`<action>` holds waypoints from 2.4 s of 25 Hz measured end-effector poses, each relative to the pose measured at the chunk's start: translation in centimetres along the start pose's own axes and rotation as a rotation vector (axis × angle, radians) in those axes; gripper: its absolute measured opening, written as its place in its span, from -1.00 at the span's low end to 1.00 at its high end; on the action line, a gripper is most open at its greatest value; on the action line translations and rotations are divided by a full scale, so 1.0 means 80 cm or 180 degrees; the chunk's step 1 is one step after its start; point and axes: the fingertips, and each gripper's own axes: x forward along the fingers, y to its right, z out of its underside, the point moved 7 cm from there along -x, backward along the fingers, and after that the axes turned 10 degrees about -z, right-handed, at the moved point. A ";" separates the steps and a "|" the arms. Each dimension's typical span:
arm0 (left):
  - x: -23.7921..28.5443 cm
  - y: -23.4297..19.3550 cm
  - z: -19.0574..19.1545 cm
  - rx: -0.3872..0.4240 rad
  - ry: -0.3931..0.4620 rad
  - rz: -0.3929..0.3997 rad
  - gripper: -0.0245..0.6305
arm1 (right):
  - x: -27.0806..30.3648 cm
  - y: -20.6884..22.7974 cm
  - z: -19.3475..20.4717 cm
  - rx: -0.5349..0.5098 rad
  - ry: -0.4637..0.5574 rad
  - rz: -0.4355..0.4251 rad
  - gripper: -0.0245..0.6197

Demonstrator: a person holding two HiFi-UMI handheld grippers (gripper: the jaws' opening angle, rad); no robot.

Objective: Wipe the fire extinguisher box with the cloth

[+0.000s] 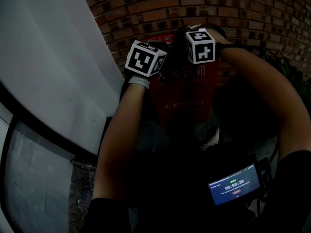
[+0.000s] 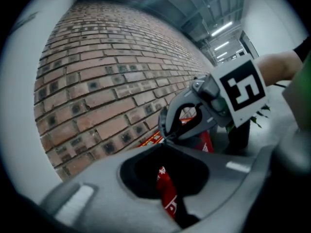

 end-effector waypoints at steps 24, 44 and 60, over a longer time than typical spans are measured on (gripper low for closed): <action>0.075 0.000 -0.014 0.0676 -0.0013 0.0060 -0.92 | 0.097 0.067 0.125 0.0356 -0.0498 0.0203 -0.83; 0.045 0.050 -0.026 0.0654 -0.0080 0.0053 -0.92 | -0.018 -0.040 0.047 0.0043 -0.0063 -0.0129 -0.83; 0.054 0.075 -0.048 0.0411 0.0092 0.0420 -0.92 | -0.039 0.007 0.176 0.0572 -0.0371 0.0351 -0.83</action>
